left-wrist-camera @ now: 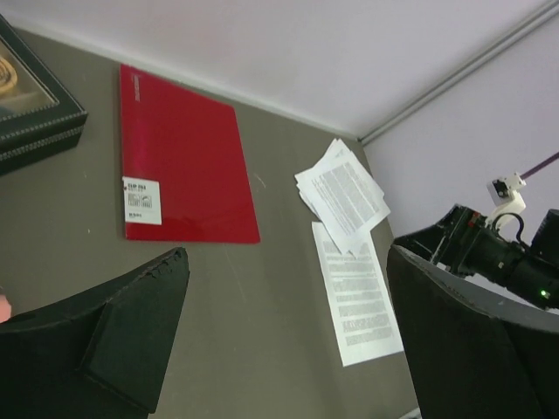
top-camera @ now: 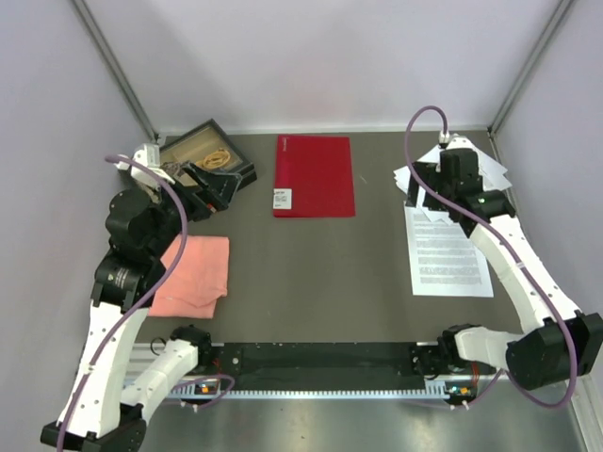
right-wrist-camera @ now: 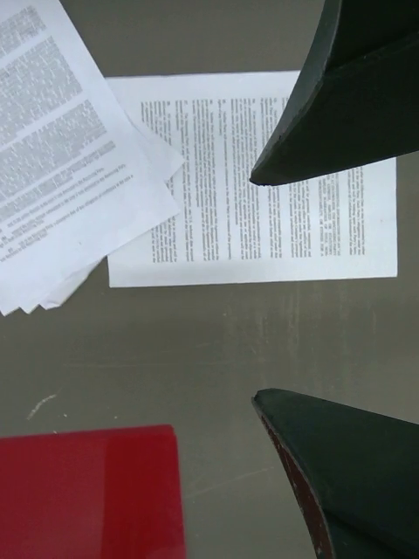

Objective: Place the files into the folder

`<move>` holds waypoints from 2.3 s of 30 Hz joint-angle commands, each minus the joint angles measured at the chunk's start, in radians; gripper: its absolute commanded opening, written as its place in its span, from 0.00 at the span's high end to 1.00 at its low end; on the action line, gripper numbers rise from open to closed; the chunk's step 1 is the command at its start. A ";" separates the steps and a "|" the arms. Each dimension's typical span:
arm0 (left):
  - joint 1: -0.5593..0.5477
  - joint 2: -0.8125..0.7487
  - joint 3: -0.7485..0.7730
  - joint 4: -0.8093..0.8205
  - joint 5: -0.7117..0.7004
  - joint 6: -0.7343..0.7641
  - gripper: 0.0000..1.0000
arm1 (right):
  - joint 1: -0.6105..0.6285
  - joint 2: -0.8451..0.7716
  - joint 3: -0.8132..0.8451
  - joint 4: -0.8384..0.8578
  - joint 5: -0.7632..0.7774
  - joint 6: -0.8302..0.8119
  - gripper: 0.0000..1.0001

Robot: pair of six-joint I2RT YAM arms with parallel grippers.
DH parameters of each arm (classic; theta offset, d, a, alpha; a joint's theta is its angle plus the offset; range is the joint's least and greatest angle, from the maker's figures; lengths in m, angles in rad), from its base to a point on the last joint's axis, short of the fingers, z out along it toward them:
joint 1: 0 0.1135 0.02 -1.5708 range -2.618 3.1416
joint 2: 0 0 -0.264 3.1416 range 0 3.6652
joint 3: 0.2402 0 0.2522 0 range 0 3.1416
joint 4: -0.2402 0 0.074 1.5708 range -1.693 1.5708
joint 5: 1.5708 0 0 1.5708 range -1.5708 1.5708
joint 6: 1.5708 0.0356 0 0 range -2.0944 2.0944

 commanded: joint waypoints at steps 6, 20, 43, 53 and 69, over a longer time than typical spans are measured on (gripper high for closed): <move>0.004 0.068 -0.079 0.041 0.150 -0.050 0.01 | 0.043 0.132 -0.112 0.312 -0.421 0.303 0.01; 0.004 0.033 -0.271 0.059 0.290 -0.093 0.01 | 0.385 0.628 -0.190 1.043 -0.383 1.129 0.02; 0.004 -0.066 -0.262 -0.027 0.299 -0.049 0.01 | 0.580 1.049 -0.058 1.273 0.079 1.749 0.36; 0.004 -0.044 -0.272 -0.025 0.304 -0.032 0.01 | 0.580 1.094 -0.052 1.255 0.096 1.786 0.48; 0.004 -0.027 -0.283 -0.001 0.319 -0.029 0.02 | 0.591 1.005 -0.043 1.063 0.133 1.681 0.43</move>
